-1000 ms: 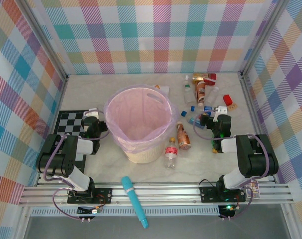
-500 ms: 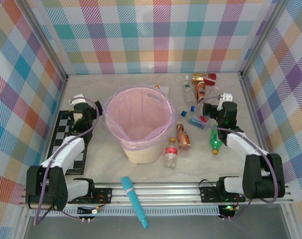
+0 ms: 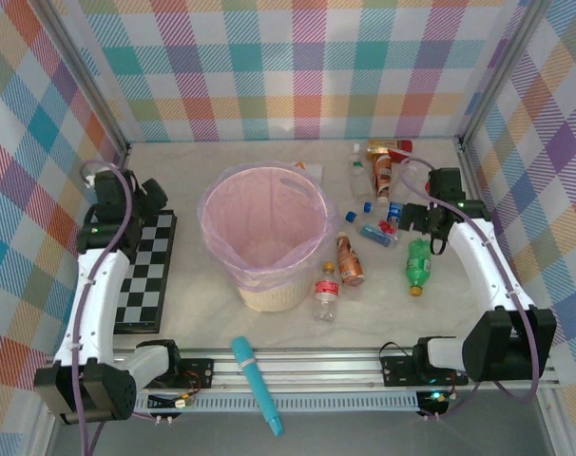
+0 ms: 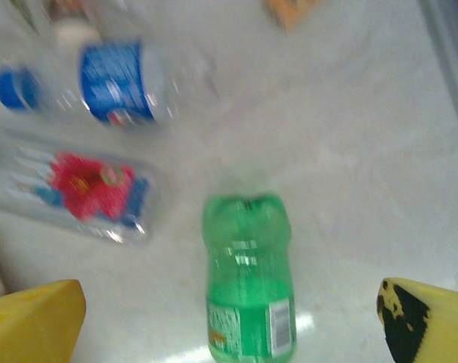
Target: Put the plastic bottles in the bin
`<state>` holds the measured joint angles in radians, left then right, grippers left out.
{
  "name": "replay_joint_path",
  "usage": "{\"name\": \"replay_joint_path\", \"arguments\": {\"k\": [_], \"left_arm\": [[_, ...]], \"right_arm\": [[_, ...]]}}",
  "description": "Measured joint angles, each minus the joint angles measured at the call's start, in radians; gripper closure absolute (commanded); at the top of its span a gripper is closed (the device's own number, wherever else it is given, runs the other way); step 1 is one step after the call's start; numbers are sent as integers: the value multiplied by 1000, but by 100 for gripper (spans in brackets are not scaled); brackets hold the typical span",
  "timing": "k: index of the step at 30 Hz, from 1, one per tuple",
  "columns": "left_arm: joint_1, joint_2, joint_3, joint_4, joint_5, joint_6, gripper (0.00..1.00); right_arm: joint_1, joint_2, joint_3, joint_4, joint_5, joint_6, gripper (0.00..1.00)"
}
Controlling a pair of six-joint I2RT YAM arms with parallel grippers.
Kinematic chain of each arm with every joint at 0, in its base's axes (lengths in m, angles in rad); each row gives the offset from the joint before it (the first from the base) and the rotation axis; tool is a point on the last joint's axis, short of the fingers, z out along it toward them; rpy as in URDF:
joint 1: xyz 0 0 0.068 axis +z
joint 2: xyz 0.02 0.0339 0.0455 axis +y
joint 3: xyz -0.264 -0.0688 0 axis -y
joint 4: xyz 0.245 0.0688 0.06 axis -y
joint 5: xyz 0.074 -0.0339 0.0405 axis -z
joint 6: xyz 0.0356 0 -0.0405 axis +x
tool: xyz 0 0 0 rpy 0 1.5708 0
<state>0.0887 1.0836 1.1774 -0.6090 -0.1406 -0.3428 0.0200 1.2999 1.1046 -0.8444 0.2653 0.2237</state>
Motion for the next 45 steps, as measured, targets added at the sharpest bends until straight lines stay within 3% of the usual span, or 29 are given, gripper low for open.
{"name": "replay_joint_path", "arguments": {"k": [4,8,11,19,27,37,45], "left_arm": [[-37,-10,169,-52,275,-48,12],[-148,-14,225,-112,419,-58,14],[-179,-17,196,-154,489,-63,16],[-253,-92,-10,-141,552,-152,21],[-311,-95,-29,-141,542,-170,27],[-317,-78,-51,-126,534,-170,28],[-317,-62,-68,-92,536,-170,30]], "right_arm": [[-38,56,-38,-74,-22,-3,1],[-56,109,-48,-104,-52,-2,1],[-64,165,-48,-102,-64,0,1],[-87,317,-62,-43,-11,3,7],[-93,386,-91,19,0,26,24],[-96,353,-97,23,3,47,39],[-99,170,14,-99,-49,48,52]]}}
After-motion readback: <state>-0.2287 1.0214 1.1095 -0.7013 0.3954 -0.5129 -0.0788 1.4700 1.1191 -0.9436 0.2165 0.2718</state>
